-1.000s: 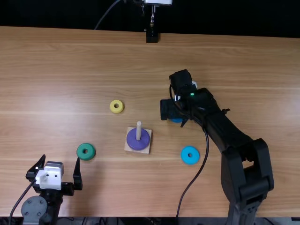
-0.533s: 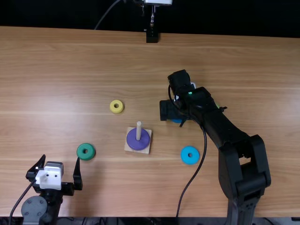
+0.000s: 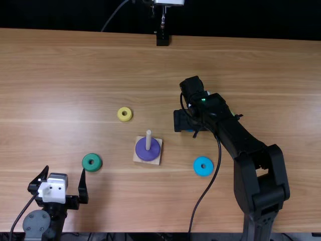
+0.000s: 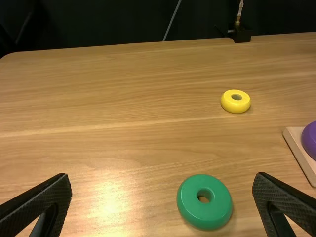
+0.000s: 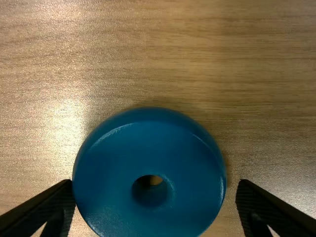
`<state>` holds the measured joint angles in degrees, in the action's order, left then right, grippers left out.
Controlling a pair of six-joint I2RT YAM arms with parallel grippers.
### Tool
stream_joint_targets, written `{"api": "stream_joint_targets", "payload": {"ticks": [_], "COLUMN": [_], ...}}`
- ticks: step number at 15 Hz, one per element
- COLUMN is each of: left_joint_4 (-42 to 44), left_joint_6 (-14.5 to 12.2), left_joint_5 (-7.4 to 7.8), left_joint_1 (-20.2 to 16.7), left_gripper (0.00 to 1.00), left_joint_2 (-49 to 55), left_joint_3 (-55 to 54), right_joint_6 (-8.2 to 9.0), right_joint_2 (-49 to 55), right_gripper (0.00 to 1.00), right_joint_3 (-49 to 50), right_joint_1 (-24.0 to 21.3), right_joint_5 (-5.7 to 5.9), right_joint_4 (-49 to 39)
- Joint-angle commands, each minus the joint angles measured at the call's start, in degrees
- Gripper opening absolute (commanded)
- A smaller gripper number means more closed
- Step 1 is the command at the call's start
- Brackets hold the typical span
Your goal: Build the Hanoi tower: stack the rings onto the peg from bottom to top in this color order: purple, dark blue, light blue, dark green, light green, yellow, orange.
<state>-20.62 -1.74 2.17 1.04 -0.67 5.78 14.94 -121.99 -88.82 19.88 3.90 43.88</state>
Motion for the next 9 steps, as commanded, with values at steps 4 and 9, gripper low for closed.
{"api": "stream_joint_targets", "payload": {"ticks": [4, 9], "left_joint_4": [-4.9, -4.9], "left_joint_6": [-1.0, -1.0], "left_joint_5": [1.09, 1.09], "left_joint_1": [-0.1, 0.0], "left_gripper": [1.0, 1.0], "left_joint_2": [0.7, 0.7], "left_joint_3": [-5.8, -5.8], "right_joint_6": [0.25, 0.46], "right_joint_2": [-0.8, 1.5], "right_gripper": [0.14, 0.08], "right_joint_3": [-0.9, -3.1], "right_joint_1": [0.4, 1.6], "right_joint_5": [0.53, 0.63], "right_joint_4": [0.1, 0.4]}}
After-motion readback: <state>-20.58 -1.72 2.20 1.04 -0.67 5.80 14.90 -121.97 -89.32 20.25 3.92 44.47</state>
